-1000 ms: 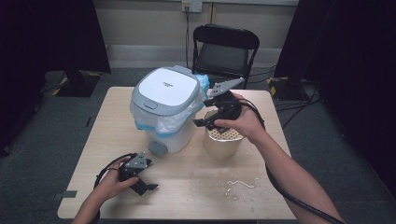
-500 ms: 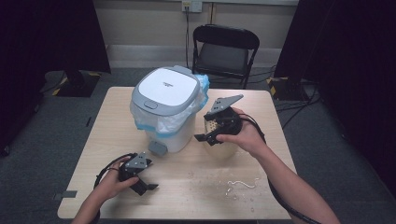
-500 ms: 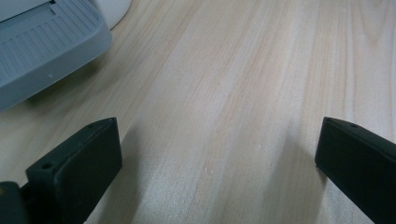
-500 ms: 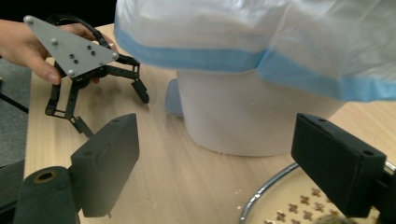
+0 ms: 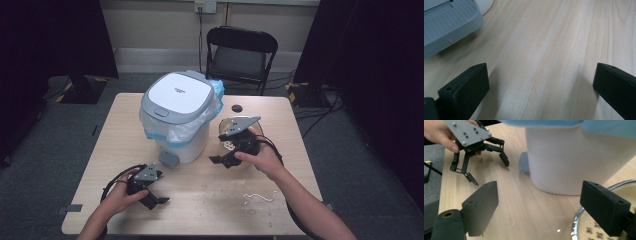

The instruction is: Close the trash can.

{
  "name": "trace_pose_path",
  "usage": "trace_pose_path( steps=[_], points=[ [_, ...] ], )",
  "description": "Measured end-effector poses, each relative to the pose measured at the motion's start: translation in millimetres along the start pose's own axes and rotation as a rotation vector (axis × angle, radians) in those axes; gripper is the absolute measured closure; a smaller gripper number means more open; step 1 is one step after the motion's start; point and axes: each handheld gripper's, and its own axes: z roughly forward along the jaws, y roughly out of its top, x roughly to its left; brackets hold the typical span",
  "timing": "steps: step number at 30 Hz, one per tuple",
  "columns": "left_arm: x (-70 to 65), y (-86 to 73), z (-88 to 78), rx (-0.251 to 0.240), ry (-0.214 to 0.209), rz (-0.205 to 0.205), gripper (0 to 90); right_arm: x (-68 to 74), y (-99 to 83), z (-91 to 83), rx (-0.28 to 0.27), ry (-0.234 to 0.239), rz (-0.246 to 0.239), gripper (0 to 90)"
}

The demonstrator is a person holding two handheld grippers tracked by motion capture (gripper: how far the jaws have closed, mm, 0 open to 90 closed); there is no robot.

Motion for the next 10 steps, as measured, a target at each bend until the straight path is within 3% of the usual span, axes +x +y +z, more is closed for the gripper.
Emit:
trace_pose_path(
  steps=[10],
  points=[
    [-1.6,-0.7,0.0,-0.009,0.002,-0.005,0.0,10.6,-19.6,20.5,0.016,0.044,-0.005,14.6]
  ],
)
